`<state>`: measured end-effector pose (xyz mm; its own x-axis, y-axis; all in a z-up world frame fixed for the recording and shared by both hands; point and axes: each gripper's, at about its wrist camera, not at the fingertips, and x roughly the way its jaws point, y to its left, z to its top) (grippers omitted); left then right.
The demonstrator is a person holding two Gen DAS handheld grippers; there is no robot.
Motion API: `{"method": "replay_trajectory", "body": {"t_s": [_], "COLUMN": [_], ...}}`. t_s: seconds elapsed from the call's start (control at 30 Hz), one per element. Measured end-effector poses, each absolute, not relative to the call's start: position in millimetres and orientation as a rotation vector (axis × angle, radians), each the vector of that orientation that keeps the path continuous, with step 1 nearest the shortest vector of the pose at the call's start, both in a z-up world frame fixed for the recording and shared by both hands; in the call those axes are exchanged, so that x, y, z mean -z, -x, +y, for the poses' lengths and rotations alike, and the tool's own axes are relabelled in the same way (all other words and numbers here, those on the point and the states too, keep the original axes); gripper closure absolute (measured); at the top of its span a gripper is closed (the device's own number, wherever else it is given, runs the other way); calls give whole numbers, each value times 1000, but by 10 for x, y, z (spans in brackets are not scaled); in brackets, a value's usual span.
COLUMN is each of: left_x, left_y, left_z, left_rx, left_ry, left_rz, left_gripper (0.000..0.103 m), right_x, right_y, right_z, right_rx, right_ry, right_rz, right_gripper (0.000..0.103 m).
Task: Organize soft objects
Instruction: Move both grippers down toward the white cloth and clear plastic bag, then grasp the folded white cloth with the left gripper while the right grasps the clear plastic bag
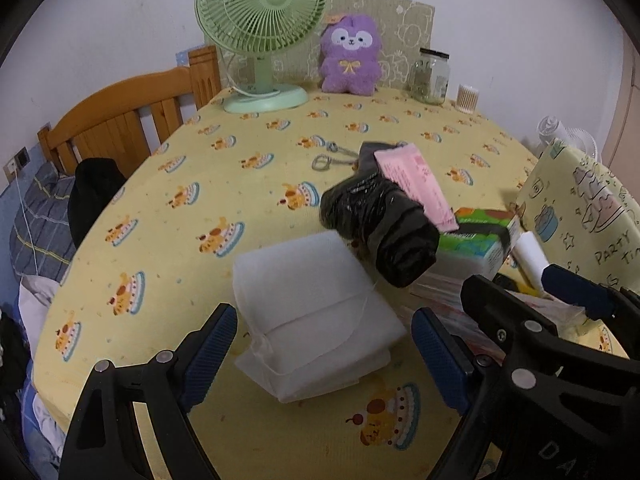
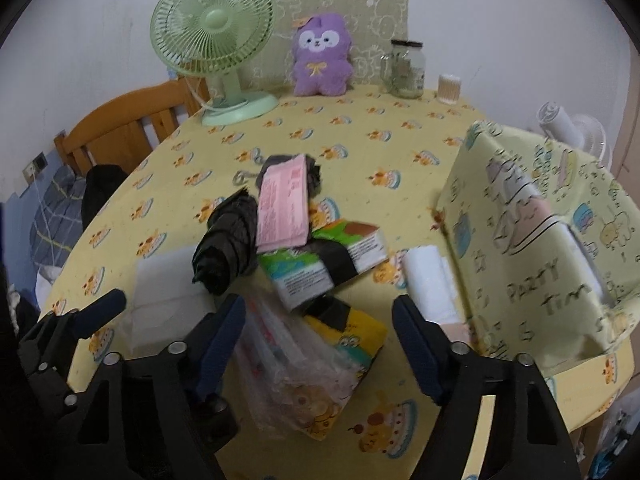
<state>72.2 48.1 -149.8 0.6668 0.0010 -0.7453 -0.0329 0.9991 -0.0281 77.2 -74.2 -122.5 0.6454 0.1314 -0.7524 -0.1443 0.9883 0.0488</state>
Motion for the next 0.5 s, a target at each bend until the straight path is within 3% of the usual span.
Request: {"method": "replay_trajectory", "body": {"t_s": [0.3, 0.37, 0.5], "left_x": [1595, 1579, 1553], "left_y": [-740, -727, -718], "left_z": [467, 451, 461], "left_rx": [-18, -21, -22], "left_ry": [40, 35, 39], "left_rz": [853, 844, 835], "left_gripper": [26, 38, 57], "right_x": [1348, 1344, 1321], "right_y": [-788, -784, -760], "right_z": [-617, -603, -582], "right_rx": [-163, -163, -171], "right_ry": [39, 43, 46], "right_rz": [877, 870, 851], "right_gripper": [44, 53, 61]}}
